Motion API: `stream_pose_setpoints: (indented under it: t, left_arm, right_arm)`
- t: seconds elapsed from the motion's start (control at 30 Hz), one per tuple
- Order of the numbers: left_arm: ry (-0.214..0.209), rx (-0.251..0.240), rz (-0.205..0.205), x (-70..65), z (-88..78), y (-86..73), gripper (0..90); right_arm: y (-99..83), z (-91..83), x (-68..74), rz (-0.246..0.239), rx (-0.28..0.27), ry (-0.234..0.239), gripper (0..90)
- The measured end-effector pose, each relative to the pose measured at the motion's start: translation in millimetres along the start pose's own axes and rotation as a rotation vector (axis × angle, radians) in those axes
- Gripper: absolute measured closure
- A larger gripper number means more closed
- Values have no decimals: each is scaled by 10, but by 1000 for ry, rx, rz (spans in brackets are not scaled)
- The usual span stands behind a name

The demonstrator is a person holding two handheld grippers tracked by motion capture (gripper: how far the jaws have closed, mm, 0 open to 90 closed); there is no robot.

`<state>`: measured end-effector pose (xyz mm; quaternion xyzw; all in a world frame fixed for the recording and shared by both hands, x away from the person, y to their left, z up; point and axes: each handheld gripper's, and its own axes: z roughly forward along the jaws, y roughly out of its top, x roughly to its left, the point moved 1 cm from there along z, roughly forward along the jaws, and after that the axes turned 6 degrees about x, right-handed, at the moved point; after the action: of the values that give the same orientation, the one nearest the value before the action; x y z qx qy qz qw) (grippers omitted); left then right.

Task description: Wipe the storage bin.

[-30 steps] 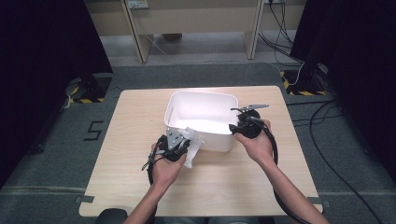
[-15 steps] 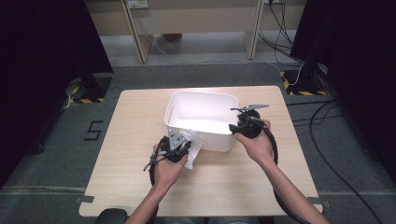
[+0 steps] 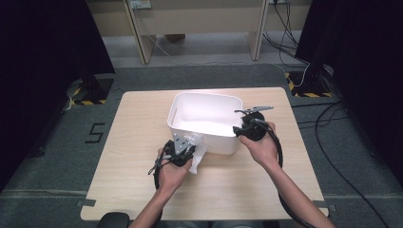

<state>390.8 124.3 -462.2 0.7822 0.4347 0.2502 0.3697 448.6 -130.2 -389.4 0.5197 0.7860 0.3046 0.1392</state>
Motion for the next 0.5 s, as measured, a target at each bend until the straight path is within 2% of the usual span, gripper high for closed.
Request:
stream_pose_setpoints:
  t: [0.5]
  left_arm:
    - [-6,28,-3,-27,97,-67,749]
  right_arm:
    - [-1,2,9,-5,-4,-1,606]
